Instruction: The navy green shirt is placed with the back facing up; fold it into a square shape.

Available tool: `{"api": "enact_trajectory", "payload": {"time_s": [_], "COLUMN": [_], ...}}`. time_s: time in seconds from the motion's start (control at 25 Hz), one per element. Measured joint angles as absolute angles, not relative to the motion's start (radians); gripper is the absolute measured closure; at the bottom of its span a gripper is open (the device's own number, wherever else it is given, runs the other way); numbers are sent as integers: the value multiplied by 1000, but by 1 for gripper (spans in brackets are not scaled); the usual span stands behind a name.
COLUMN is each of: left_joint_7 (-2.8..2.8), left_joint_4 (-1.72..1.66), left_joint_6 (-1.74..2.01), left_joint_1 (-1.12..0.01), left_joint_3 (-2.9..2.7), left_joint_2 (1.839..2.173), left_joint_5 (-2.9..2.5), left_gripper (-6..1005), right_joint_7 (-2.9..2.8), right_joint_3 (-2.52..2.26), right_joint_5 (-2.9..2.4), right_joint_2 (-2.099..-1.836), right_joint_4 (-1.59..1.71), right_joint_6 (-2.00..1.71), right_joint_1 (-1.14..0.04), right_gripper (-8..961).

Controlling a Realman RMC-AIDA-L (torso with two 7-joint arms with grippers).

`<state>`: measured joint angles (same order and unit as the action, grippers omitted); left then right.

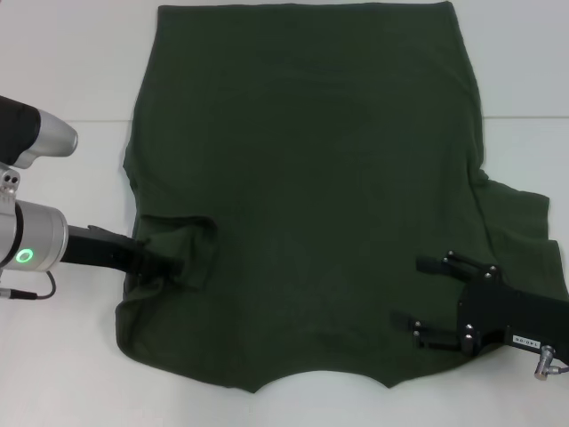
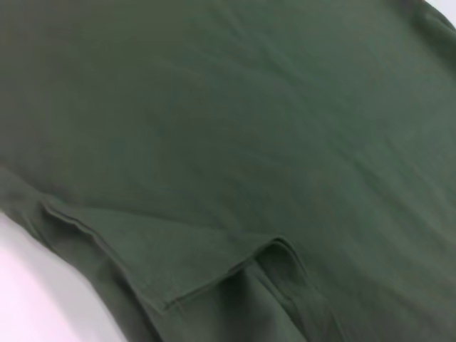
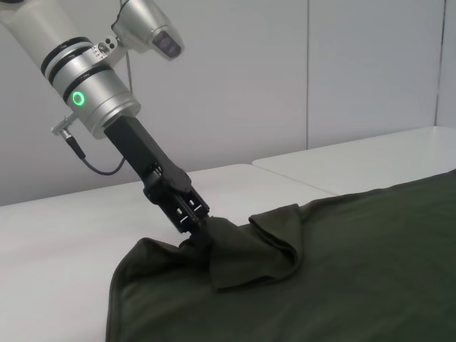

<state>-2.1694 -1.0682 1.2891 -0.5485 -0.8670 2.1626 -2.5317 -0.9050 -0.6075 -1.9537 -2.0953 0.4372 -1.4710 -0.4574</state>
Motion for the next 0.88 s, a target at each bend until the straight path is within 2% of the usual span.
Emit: {"api": "enact_trajectory", "payload": {"time_s": [0.12, 0.56, 0.88], "left_joint_7": [-2170, -2139, -2275], "left_joint_4": [-1070, -961, -915], "left_joint_6": [1303, 1473, 1463], "left_joint_1": [-549, -569, -595], "left_joint_3": [-852, -798, -649], "left_joint_2": [2159, 2100, 2085], "left_joint_5": [-2521, -2359, -2314], "left_gripper": [353, 357, 360], "right_joint_7": [-908, -947, -947], "right_joint_3": [-608, -608, -599], "right_joint_5": [-1953, -1953, -1952], "right_joint_2": [-2095, -2097, -2098], "right_joint_4": [437, 436, 427], "right_joint_6": [-1471, -1465, -1455], "right_joint_1": [-457, -463, -470], "right_gripper": [33, 35, 37]}}
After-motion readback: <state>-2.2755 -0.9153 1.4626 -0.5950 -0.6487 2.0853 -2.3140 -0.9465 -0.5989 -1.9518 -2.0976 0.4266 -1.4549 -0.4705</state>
